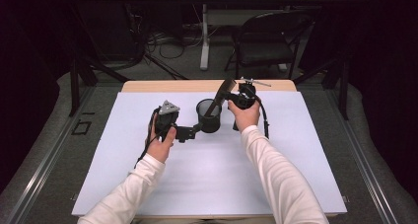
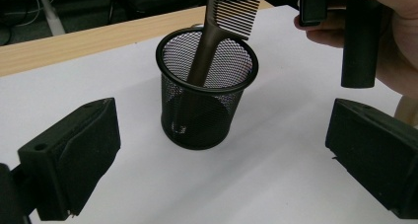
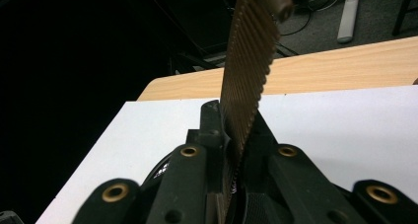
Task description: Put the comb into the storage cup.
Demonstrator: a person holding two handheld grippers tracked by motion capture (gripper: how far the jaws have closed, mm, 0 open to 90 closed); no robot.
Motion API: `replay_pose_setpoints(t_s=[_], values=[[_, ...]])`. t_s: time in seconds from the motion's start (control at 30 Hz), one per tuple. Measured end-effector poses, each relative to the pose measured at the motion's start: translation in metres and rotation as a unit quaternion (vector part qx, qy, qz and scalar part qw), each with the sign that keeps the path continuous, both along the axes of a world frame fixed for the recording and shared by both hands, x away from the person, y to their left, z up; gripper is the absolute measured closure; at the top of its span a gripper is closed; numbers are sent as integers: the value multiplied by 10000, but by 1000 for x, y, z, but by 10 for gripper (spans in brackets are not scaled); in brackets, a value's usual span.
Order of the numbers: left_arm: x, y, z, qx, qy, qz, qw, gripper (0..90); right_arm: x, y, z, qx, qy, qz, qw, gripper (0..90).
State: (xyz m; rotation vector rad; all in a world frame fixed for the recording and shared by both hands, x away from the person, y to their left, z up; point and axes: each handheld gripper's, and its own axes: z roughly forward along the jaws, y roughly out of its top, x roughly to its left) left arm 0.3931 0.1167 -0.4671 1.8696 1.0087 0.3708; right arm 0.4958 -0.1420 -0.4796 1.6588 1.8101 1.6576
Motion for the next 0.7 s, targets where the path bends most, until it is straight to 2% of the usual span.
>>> replay_pose_setpoints(t_s=[0.43, 0.7], values=[[0, 0, 0, 2, -1, 17, 10000, 6, -1, 0, 1, 95, -72, 84, 9999, 676], [0, 0, 0, -1, -2, 21, 10000, 5, -2, 2, 2, -23, -238, 72, 9997, 553]])
